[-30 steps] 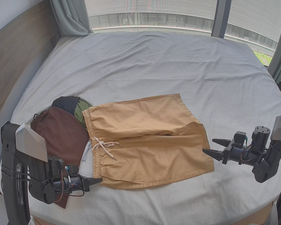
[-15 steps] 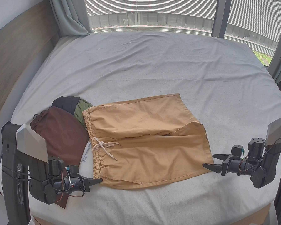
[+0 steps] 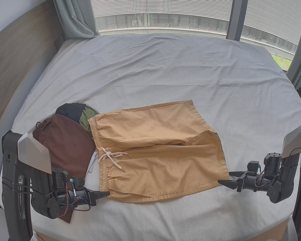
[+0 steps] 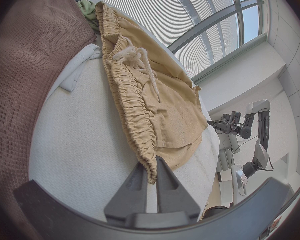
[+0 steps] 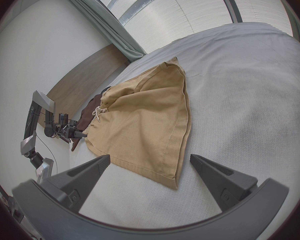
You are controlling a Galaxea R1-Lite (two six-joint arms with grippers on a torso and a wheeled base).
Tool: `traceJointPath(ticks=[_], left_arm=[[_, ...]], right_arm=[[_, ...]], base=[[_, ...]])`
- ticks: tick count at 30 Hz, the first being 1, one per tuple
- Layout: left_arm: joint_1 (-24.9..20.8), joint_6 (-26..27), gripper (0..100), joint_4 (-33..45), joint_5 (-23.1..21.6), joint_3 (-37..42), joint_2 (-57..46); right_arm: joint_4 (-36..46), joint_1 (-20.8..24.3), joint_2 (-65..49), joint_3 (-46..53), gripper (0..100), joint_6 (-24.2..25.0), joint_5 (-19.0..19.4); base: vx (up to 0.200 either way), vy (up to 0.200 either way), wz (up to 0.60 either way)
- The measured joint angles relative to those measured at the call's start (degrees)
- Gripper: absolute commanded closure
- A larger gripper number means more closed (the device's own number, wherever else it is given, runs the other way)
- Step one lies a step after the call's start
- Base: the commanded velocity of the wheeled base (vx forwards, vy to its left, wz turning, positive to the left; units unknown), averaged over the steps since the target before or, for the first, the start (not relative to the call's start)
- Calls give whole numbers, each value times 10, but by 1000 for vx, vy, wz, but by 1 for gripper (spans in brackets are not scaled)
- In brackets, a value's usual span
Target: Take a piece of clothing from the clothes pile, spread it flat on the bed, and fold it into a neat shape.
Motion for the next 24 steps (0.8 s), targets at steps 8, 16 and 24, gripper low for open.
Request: traceJointPath(ticks=[8, 16, 24], left_arm=[[-2, 0, 100, 0, 0, 1, 0], [-3, 2, 100, 0, 0, 1, 0], [-3, 2, 100, 0, 0, 1, 1]], right_arm=[[-1, 4, 17, -4, 0, 1, 0], [-2, 8, 37, -21, 100, 3, -5], [-1, 9, 49, -37, 100, 4, -7]], base=[[0, 0, 0], [0, 0, 0], [0, 0, 0]])
